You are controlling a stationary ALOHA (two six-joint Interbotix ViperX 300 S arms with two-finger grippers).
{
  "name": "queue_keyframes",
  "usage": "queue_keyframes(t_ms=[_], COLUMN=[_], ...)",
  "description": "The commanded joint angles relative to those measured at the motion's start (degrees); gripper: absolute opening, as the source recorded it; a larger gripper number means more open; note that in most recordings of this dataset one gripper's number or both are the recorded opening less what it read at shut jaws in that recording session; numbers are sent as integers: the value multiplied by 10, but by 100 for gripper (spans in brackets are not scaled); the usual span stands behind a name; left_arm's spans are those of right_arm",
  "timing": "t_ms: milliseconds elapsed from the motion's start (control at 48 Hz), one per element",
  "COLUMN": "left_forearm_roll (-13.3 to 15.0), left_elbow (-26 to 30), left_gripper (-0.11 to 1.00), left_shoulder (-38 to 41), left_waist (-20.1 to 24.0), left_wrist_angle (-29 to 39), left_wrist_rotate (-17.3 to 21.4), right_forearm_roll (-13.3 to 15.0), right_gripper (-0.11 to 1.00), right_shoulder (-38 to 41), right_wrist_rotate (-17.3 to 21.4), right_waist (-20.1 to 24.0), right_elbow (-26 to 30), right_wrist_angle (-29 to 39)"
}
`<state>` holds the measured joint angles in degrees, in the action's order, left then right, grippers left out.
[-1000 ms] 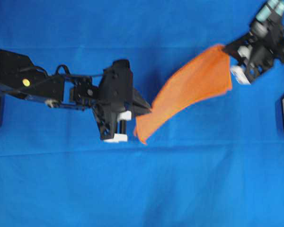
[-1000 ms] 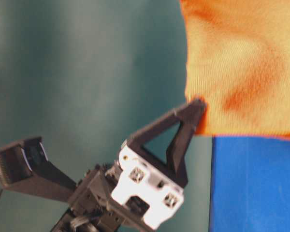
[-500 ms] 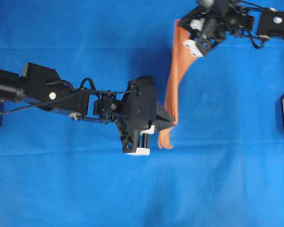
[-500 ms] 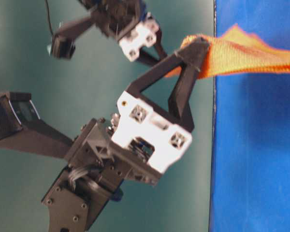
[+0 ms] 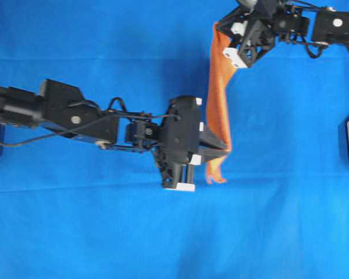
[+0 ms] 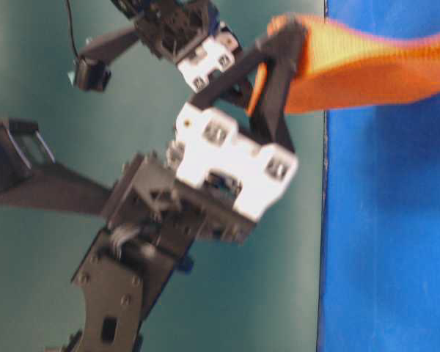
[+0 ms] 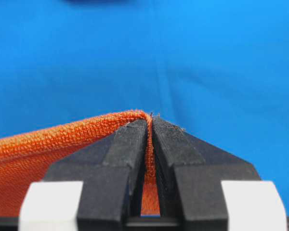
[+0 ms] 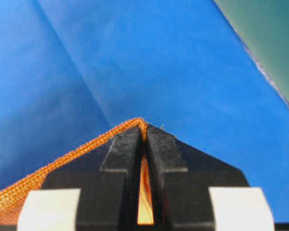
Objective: Fold the orange towel.
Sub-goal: 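Lift the towel and swing the right end up above the left gripper, then lay the towel down vertically, folding the right end over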
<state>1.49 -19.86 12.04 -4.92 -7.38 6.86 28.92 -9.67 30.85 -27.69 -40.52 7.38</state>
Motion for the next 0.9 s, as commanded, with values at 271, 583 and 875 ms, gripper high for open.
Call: queue_keyframes(t_ms=[271,583,875], left_forearm_roll=[-2,0,4], left_elbow=[126,80,-56], left_gripper=[2,2,2], left_shoulder=[77,78,47], left_waist=[-8,-4,-3], left_wrist_angle=[-11,-22,-107], left_wrist_rotate=[26,11,-37], right_forearm_roll=[2,9,9], right_gripper=[3,3,3], right_shoulder=[-91,-23,98], right_wrist_rotate=[-1,-15,-22], right_waist=[-22,-21,-14], right_elbow=[-50,-12,55], right_wrist_angle=[23,14,-39])
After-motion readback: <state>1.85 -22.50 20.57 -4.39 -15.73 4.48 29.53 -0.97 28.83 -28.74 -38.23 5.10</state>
